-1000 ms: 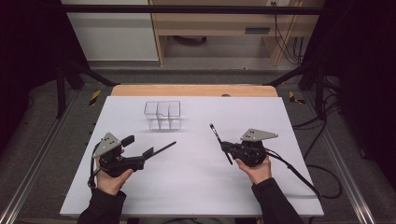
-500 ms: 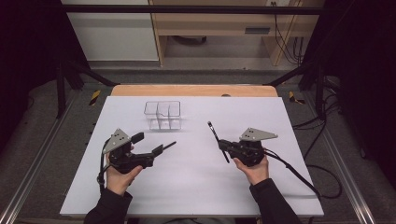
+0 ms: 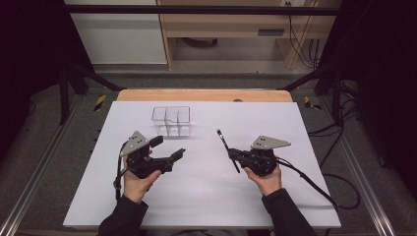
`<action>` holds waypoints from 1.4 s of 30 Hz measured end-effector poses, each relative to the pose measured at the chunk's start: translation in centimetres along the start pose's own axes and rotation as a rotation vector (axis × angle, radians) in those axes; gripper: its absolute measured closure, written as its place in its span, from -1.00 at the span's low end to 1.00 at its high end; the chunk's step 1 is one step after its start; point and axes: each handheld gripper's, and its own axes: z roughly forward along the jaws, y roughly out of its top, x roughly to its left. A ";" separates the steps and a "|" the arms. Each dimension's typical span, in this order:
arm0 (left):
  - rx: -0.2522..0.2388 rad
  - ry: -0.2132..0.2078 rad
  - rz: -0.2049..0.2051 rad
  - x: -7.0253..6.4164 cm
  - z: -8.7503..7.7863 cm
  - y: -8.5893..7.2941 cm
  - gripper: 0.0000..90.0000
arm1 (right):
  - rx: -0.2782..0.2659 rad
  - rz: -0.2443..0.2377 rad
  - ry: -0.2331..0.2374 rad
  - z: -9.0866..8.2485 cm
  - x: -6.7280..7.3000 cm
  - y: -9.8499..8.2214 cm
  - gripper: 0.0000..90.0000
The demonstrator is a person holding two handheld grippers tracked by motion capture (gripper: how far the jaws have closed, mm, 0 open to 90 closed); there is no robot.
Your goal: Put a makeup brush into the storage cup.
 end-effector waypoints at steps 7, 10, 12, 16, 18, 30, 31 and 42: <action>-0.009 -0.023 -0.006 -0.8 1.0 0.3 -0.79 | -0.007 -0.001 0.003 -0.1 0.1 0.0 0.87; -0.007 -0.037 -0.010 -1.2 1.5 0.4 -0.79 | -0.010 0.004 0.004 -0.1 0.2 0.0 0.87; -0.008 -0.047 -0.010 -1.6 2.0 0.5 -0.79 | -0.013 0.002 0.002 -0.2 0.2 0.0 0.87; -0.010 -0.057 -0.015 -2.0 2.5 0.6 -0.79 | -0.019 0.004 0.002 -0.3 0.2 0.0 0.87; -0.010 -0.059 -0.016 -2.1 2.7 0.6 -0.79 | -0.020 0.005 0.002 -0.3 0.2 0.0 0.87; -0.037 -0.096 -0.040 -3.3 4.0 1.0 -0.78 | -0.031 0.009 0.008 -0.4 0.3 0.1 0.87; -0.040 -0.097 -0.042 -3.3 4.1 1.0 -0.78 | -0.034 0.008 0.007 -0.4 0.3 0.1 0.87; -0.040 -0.125 -0.057 -4.1 5.3 1.0 -0.77 | -0.040 0.009 0.011 -0.5 0.3 0.1 0.87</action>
